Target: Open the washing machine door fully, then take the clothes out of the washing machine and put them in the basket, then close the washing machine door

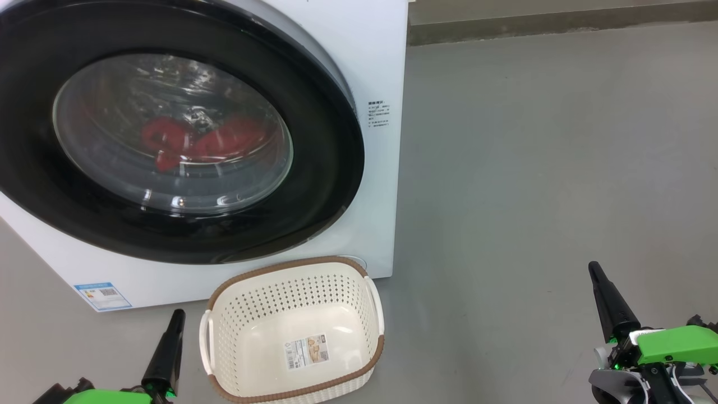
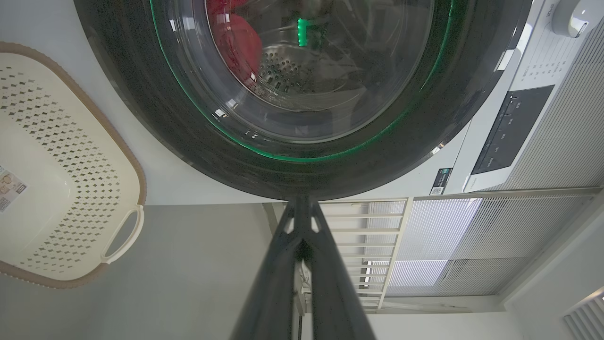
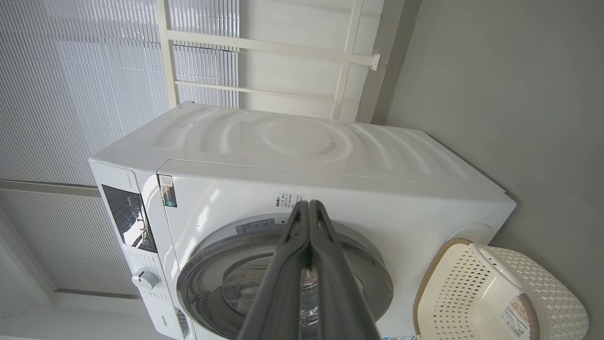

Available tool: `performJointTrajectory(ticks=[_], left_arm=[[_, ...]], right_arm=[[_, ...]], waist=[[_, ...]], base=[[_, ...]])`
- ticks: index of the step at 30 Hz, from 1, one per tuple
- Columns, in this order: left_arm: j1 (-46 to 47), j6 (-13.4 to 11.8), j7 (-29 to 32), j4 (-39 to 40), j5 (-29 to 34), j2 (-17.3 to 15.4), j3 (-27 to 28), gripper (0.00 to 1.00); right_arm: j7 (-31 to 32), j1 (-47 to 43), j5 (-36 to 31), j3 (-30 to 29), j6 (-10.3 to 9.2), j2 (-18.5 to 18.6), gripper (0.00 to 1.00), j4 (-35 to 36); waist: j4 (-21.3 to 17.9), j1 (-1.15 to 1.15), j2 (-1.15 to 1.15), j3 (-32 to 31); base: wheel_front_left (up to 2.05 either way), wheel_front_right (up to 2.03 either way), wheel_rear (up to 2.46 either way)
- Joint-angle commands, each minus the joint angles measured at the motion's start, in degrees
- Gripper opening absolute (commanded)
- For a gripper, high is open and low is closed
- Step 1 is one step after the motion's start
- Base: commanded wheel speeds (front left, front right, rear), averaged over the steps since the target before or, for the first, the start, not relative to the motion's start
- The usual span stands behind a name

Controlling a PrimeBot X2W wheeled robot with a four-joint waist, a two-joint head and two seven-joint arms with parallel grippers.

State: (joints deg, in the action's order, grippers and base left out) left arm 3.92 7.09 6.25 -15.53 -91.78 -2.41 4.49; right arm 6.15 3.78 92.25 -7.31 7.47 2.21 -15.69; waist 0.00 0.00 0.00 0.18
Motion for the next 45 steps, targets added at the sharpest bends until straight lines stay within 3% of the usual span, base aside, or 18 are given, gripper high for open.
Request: performJointTrajectory(ticks=[1,28,29,40,45], left_arm=[[2.3,0.4,0.2,1.5,-0.4,-0.5,2.0,0.00],[2.3,0.4,0.2,1.5,-0.4,-0.5,2.0,0.00],[0.0,0.0,0.0,0.0,0.0,0.0,0.0,1.00],[-1.7,0.0,-1.2,-1.3,1.0,0.3,-0.5,1.00],[-2.0,0.0,-2.1,-0.5,2.4,0.2,-0.5,1.00]], right_arm=[[0.3,2.4,-0.1,0.8,0.02,0.7,0.00,1.7],[0.3,2.4,-0.1,0.8,0.02,0.7,0.00,1.7],[0.0,0.0,0.0,0.0,0.00,0.0,1.00,0.0],[-1.2,-1.7,-0.9,1.4,0.00,-0.7,1.00,-1.9],[-2.1,-2.0,-2.4,1.9,0.00,-0.3,1.00,-1.6]], waist=[[0.0,0.00,0.00,0.0],[0.0,0.00,0.00,0.0],[0.0,0.00,0.00,0.0],[0.1,0.13,0.00,-0.1],[0.2,0.01,0.00,0.1]], base=[[0.00,0.00,0.00],[0.00,0.00,0.00],[0.00,0.00,0.00],[0.00,0.00,0.00],[0.00,0.00,0.00]])
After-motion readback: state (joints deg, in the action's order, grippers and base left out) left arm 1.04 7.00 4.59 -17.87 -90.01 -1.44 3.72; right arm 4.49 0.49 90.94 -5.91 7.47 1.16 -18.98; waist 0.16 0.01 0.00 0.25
